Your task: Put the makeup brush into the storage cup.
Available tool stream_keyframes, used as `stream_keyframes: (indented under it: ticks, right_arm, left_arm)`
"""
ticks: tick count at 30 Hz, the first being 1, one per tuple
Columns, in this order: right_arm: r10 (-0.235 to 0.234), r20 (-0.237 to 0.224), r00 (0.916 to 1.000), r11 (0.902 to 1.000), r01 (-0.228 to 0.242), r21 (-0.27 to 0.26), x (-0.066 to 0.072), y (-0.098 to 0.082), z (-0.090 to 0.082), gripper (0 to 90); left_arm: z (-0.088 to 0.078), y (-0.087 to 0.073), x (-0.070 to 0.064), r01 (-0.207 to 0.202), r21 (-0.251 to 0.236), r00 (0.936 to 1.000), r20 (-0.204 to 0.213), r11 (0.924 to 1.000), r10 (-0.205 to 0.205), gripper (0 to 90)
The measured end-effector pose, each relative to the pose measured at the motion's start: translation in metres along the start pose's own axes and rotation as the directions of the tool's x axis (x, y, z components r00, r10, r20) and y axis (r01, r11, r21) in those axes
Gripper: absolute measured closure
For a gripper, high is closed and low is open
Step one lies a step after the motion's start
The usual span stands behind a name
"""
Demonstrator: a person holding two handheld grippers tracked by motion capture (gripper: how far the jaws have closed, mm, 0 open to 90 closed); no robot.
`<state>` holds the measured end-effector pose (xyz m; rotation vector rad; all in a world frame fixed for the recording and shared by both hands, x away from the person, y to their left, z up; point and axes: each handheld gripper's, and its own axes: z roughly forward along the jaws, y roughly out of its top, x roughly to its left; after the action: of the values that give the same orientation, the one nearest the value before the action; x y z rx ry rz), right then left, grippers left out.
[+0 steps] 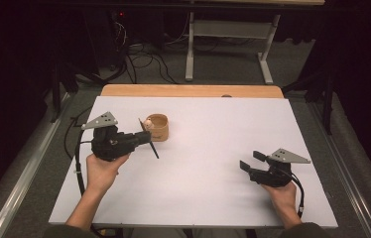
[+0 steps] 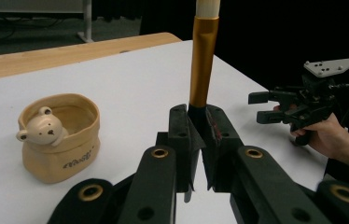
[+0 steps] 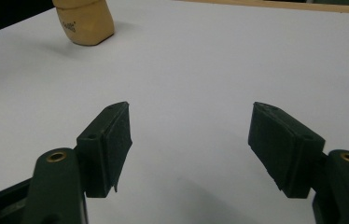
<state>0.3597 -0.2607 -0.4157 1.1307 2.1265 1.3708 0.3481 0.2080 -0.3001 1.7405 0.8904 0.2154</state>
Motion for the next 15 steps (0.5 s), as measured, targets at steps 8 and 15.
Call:
stream_keyframes:
  ticks: [8,15]
  right_arm:
    - [-0.002,0.001,1.0,1.0,0.002,-0.003,0.0,0.0,0.0,31.8]
    - [0.001,0.002,1.0,1.0,-0.001,-0.006,0.0,0.0,0.0,31.9]
  left_arm:
    - [0.001,0.009,0.005,0.001,-0.006,0.9998,-0.018,1.0,-0.001,82.4]
    - [0.003,0.018,0.007,-0.008,-0.007,0.9994,-0.034,0.9999,0.008,82.3]
